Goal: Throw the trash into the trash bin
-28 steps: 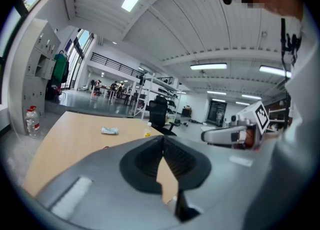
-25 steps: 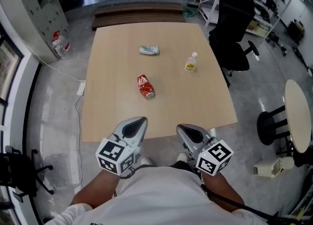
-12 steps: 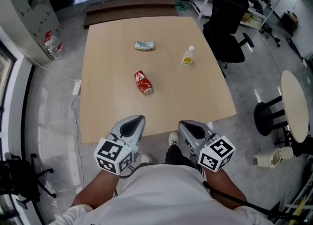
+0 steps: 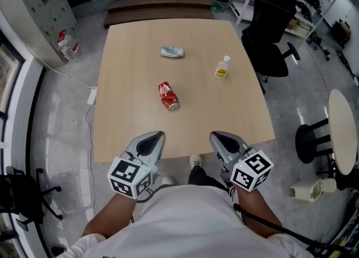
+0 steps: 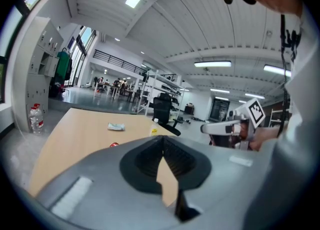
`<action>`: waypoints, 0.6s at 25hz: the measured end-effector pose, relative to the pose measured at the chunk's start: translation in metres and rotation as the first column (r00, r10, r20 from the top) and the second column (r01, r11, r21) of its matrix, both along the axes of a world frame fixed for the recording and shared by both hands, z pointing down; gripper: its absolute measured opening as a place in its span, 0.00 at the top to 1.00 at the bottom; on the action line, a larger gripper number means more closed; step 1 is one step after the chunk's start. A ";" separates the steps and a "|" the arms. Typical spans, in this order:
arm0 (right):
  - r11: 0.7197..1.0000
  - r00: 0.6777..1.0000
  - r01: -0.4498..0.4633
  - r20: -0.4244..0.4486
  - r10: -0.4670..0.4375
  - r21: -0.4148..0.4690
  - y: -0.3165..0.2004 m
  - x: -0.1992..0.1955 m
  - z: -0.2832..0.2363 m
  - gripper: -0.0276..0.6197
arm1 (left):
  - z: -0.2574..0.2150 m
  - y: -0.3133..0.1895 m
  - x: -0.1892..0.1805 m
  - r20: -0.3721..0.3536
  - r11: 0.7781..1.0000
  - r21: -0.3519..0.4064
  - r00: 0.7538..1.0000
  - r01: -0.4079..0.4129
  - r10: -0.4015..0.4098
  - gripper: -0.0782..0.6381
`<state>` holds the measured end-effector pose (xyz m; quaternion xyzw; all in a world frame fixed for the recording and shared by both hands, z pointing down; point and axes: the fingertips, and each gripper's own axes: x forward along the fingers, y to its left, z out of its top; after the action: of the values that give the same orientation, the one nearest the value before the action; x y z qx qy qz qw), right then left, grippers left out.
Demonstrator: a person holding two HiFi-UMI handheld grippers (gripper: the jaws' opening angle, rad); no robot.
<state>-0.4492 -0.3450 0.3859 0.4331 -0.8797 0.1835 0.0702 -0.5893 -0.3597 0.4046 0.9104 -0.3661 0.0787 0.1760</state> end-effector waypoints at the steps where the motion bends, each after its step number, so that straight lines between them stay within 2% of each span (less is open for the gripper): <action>1: 1.000 1.000 0.003 0.000 -0.003 0.001 -0.005 0.002 0.000 0.95 | 0.000 -0.004 0.002 0.005 1.000 -0.003 1.000 0.001 -0.001 0.88; 15: 0.999 0.999 0.036 -0.030 -0.037 -0.036 -0.066 0.053 0.026 0.95 | 0.008 -0.054 0.070 0.050 0.999 -0.041 0.998 -0.028 0.031 0.88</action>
<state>-0.3966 -0.4112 0.4124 0.4184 -0.8829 0.1912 0.0945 -0.5189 -0.4132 0.4129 0.9097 -0.3553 0.1115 0.1838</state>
